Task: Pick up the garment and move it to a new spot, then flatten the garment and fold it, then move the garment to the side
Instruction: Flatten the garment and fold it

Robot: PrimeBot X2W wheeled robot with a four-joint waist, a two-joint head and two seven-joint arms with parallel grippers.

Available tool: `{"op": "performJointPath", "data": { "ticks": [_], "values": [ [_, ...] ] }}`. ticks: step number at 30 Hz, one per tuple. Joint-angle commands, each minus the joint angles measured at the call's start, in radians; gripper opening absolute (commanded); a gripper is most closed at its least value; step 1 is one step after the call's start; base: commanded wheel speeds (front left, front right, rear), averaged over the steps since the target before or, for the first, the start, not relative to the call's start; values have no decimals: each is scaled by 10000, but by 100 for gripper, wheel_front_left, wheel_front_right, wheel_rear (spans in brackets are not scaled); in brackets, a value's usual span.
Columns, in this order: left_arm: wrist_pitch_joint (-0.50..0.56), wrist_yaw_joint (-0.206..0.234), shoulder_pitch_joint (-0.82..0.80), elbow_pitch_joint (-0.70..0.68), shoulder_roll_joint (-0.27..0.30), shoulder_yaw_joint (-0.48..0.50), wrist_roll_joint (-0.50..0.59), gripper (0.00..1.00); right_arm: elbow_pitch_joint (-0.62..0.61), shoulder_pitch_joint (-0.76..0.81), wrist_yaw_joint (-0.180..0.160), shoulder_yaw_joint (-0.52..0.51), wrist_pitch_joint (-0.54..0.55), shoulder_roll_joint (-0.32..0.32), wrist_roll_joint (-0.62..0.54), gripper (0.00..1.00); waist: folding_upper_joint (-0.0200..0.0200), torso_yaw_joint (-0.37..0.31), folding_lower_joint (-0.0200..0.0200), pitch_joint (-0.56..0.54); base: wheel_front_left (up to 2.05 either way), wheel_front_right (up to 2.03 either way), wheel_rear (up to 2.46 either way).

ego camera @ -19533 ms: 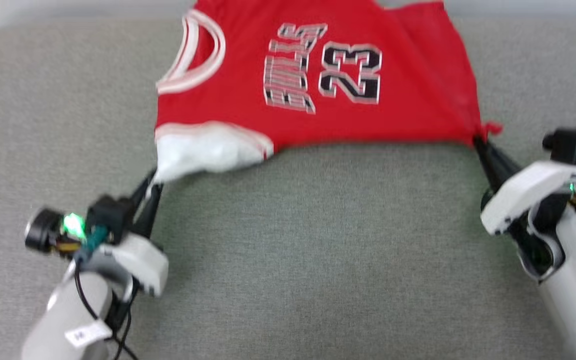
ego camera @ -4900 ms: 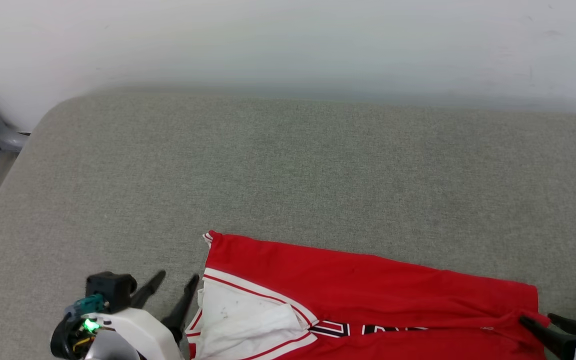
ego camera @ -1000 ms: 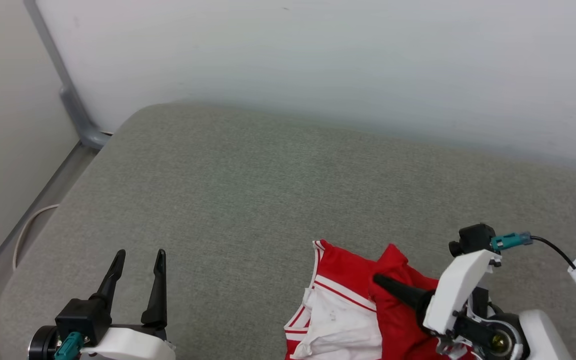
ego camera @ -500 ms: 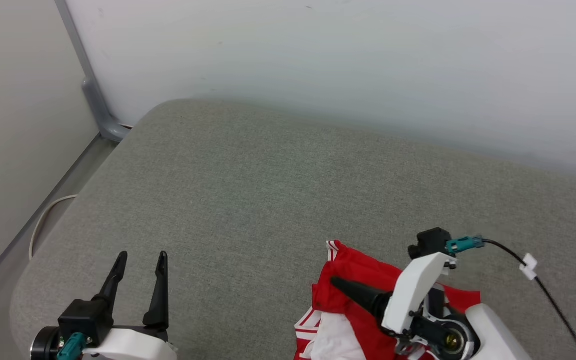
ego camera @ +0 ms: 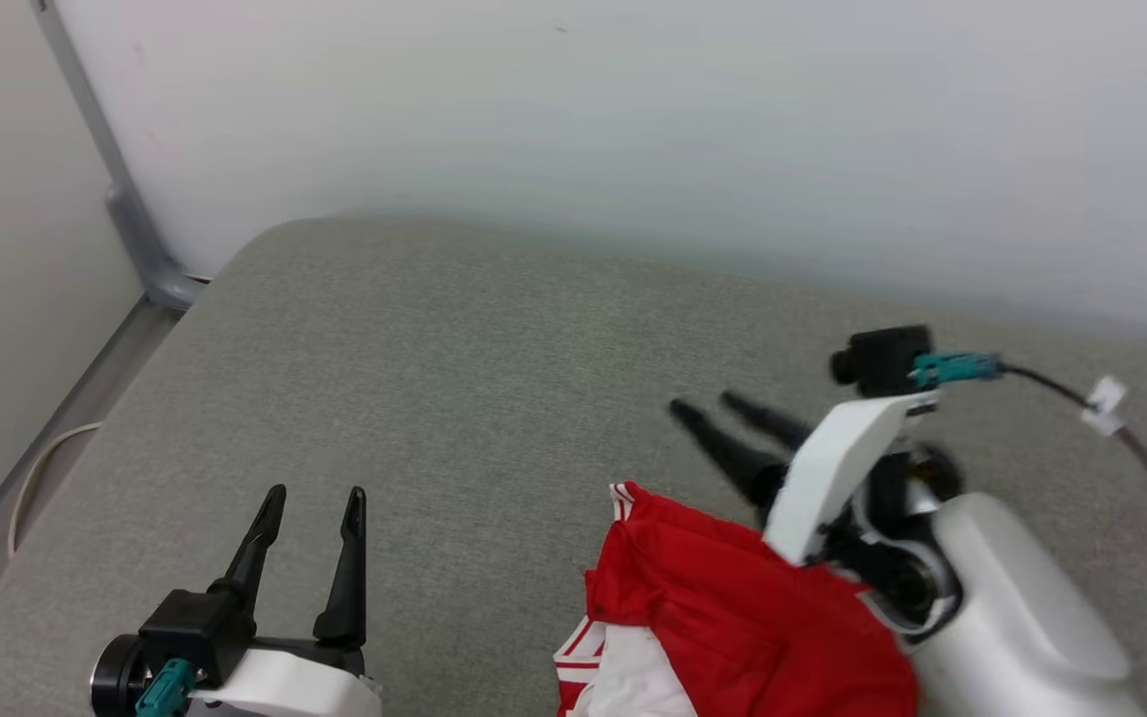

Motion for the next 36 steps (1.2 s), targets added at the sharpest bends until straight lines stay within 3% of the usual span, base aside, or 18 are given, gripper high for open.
{"op": "performJointPath", "data": {
  "ticks": [1,5,12,20,24,29,36],
  "values": [
    [-21,-23,-85,-69,-47,-3,-24,100,-176,-49,-8,-123,-187,-396,-427,100,0,-134,0,48,0,0,0],
    [-21,-39,-181,-276,-147,-48,-68,100,-1346,301,-6,-364,-896,-1422,-2253,100,0,-431,0,137,0,0,0],
    [-21,-48,-255,-598,-324,-11,-47,100,-2718,1413,-8,-1617,-1979,-2659,-3717,100,0,-929,0,343,0,0,0],
    [-21,-87,-139,-620,-408,-211,49,100,-3849,3299,-8,-3169,-3478,-2321,-4409,100,0,-1369,0,526,0,0,0],
    [-21,-90,-49,-798,-420,-114,280,100,-4166,4088,-8,-3700,-4436,-1809,-4841,100,0,-1518,0,569,0,0,0],
    [-21,-97,161,-848,-436,-39,566,100,-4285,4849,-8,-4036,-5383,-1074,-5333,100,0,-1628,0,558,0,0,0],
    [-21,-108,303,-626,-406,-286,870,100,-4077,5337,-8,-4018,-5760,-376,-5726,100,0,-1695,0,639,0,0,0]
  ]
}}
